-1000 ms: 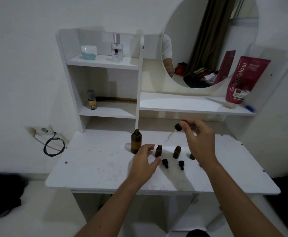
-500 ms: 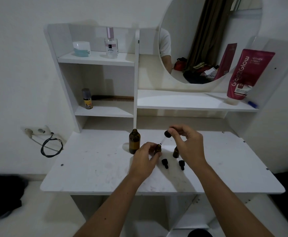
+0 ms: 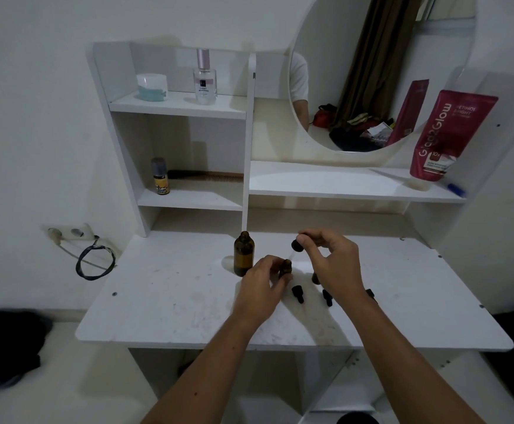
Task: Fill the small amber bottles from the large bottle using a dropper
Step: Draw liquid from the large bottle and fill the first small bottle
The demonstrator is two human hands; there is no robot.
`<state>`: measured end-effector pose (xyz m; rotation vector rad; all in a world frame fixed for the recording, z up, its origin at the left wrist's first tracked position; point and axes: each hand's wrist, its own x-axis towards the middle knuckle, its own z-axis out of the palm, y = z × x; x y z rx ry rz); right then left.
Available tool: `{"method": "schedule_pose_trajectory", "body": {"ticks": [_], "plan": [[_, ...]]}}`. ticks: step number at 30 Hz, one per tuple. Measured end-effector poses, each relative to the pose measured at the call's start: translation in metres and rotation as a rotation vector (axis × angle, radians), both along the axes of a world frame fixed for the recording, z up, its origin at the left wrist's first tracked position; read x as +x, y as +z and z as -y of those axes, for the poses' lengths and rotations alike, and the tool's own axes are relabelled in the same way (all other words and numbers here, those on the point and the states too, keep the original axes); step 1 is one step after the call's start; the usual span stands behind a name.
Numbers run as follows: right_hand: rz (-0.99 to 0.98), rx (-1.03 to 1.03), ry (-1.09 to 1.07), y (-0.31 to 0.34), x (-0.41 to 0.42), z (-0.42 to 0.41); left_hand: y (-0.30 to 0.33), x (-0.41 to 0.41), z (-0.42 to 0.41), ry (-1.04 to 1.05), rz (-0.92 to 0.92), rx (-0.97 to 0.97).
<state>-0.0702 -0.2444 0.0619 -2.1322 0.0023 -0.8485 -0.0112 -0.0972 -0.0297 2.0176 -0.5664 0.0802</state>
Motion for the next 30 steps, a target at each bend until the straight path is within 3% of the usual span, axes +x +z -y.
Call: {"method": "schedule_pose_trajectory", "body": {"ticks": [20,26,30], "plan": [[0.054,0.002,-0.027,0.011,-0.005,-0.007,0.003,-0.004,-0.001,0.038,-0.042,0.02],[0.156,-0.002,-0.057,0.041,-0.011,-0.007,0.01,-0.016,-0.021,0.061,-0.115,-0.251],[0.184,0.055,-0.027,0.055,-0.007,-0.013,0.011,-0.016,-0.046,0.117,-0.044,-0.302]]}}
